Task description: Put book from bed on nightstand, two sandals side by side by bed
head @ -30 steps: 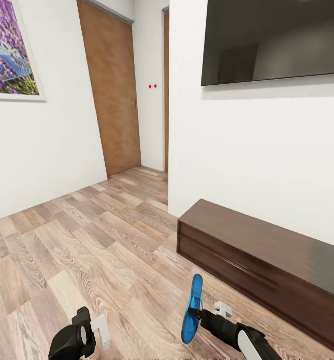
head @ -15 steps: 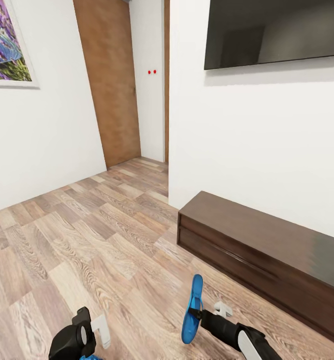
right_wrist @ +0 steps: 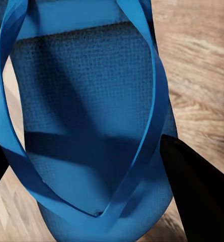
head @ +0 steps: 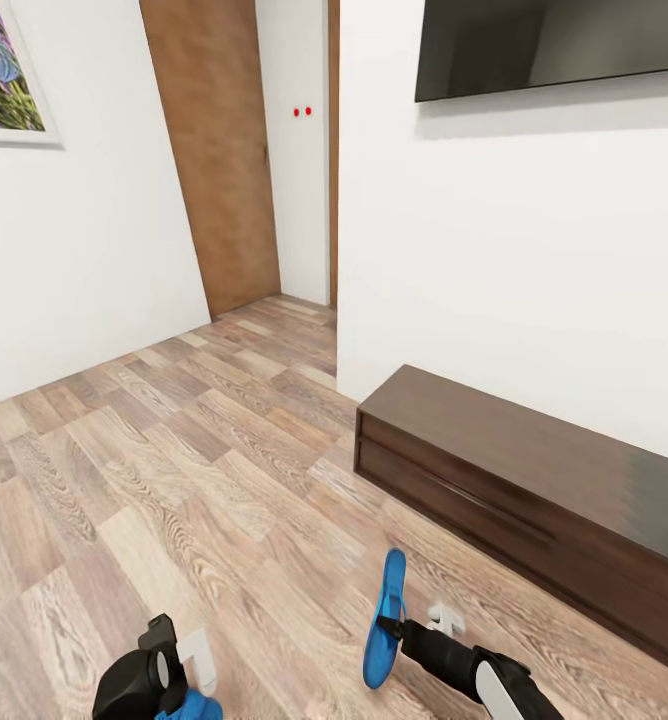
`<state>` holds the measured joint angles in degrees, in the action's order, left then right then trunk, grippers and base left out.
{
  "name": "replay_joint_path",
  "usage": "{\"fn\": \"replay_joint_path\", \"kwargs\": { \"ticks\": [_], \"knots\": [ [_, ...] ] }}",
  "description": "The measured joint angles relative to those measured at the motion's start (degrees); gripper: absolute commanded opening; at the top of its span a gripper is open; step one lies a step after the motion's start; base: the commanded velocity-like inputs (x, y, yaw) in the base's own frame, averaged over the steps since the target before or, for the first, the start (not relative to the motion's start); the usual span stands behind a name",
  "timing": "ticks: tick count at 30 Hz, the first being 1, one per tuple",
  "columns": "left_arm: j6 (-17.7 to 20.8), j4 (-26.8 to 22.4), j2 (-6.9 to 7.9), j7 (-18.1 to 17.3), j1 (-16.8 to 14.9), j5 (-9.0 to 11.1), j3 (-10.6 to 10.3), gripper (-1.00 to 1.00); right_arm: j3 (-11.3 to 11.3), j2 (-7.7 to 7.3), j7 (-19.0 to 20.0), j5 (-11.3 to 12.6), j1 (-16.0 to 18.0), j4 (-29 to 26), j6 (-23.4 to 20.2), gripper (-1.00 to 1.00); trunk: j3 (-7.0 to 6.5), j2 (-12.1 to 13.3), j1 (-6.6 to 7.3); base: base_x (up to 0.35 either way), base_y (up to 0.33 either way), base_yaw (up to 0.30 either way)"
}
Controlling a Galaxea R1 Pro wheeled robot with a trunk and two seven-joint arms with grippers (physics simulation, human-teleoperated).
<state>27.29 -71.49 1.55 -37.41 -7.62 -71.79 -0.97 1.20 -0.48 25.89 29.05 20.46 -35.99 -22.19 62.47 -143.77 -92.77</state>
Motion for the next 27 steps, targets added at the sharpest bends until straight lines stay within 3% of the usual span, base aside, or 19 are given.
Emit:
{"fn": "replay_joint_path", "kwargs": {
  "ticks": [27],
  "knots": [
    [-0.10,0.21,-0.12,-0.01,-1.24,0.24,0.17,1.00,0.04,0.08,-0.12,0.07,0.00,0.61,0.19,-1.00,5.99,-0.36,-0.70,0.000,0.000,0.000]
  ]
}}
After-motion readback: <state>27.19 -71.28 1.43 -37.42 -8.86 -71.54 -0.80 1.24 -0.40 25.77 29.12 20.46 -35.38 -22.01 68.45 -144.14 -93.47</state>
